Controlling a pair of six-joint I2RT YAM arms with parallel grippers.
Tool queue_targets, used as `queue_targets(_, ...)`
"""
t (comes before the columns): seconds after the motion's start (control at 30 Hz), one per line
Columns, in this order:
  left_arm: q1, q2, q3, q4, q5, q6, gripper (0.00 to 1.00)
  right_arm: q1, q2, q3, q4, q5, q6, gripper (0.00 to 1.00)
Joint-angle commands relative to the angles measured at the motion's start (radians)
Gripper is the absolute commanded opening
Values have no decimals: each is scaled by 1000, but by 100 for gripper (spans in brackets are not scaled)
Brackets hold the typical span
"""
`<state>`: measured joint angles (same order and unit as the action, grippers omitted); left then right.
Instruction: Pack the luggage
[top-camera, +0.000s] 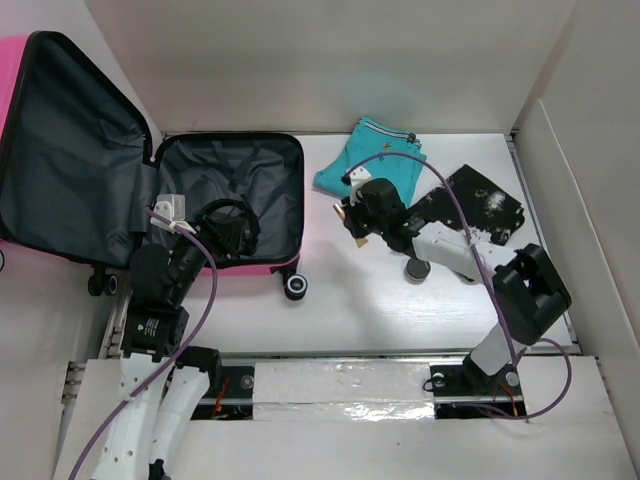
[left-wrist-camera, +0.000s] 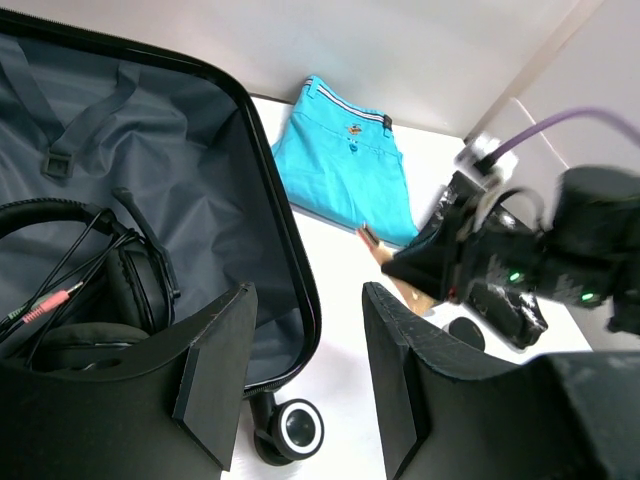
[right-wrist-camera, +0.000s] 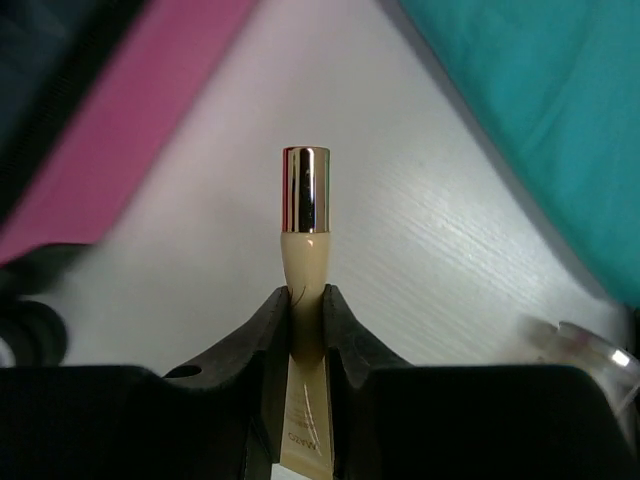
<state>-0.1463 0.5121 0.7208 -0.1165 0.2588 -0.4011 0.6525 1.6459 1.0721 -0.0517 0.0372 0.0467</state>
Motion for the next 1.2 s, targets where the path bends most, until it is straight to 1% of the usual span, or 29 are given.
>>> queue_targets(0.0,2,-11,12,49,16,8,44,59,-54,121,64,-72,25,20)
queue_targets(0.03,2,-12,11,49,17,8,44,77,-46,144,113,-91,38,20)
queue_targets(0.1,2,-12,11,51,17,8,44,93,15,216,137,-164,83,21)
queue_targets(0.13,2,-11,11,51,16,8,44,102,47,314,154,-189,97,21)
queue_targets(0.17,2,-9,9,51,14,8,44,120,84,365,164,-227,135,21)
queue_targets(0.2,2,-9,9,51,14,8,44,130,160,421,168,-247,159,21)
queue_targets(0.23,2,-9,9,51,11,10,43,130,201,530,177,-266,174,27)
queue_targets(0.27,2,-11,9,49,10,10,43,143,237,579,177,-276,205,39)
queue_targets(0.3,2,-12,9,46,7,10,44,144,291,621,171,-293,217,51)
queue_targets(0.37,2,-15,11,41,0,15,43,144,304,661,167,-298,234,70)
queue_targets(0.4,2,-18,11,41,-1,15,44,121,292,638,183,-289,236,71)
queue_targets(0.43,2,-20,12,40,-1,15,44,107,243,603,202,-281,236,71)
queue_targets(0.47,2,-18,12,38,2,15,44,93,214,518,232,-269,236,73)
queue_targets(0.5,2,-20,12,41,5,15,43,55,183,472,240,-248,234,72)
queue_targets(0.53,2,-18,12,43,13,13,43,35,119,471,259,-247,231,72)
queue_targets(0.6,2,-18,14,46,16,13,44,-5,50,260,265,-183,206,56)
queue_targets(0.63,-7,-18,14,46,14,13,44,-42,16,203,263,-150,197,43)
queue_targets(0.67,-7,-17,12,46,16,13,44,-62,-48,146,262,-107,182,24)
queue_targets(0.7,-7,-15,12,44,16,13,43,-83,-76,91,259,-39,177,19)
queue_targets(0.73,-7,-17,11,46,19,13,44,-108,-98,-7,257,5,171,17)
queue_targets(0.8,-7,-15,11,49,22,12,44,-180,-142,-88,250,76,150,18)
queue_targets(0.83,-7,-14,11,51,23,11,44,-201,-149,-142,239,92,144,21)
queue_targets(0.87,-7,-14,11,51,26,11,44,-246,-153,-159,202,108,147,35)
queue_targets(0.97,-7,-4,8,55,30,10,44,-295,-153,-201,173,145,134,59)
queue_targets(1.03,-7,0,6,57,31,8,44,-320,-130,-201,162,125,128,63)
queue_targets(1.17,-7,3,5,57,28,8,44,-320,-66,-187,136,86,134,65)
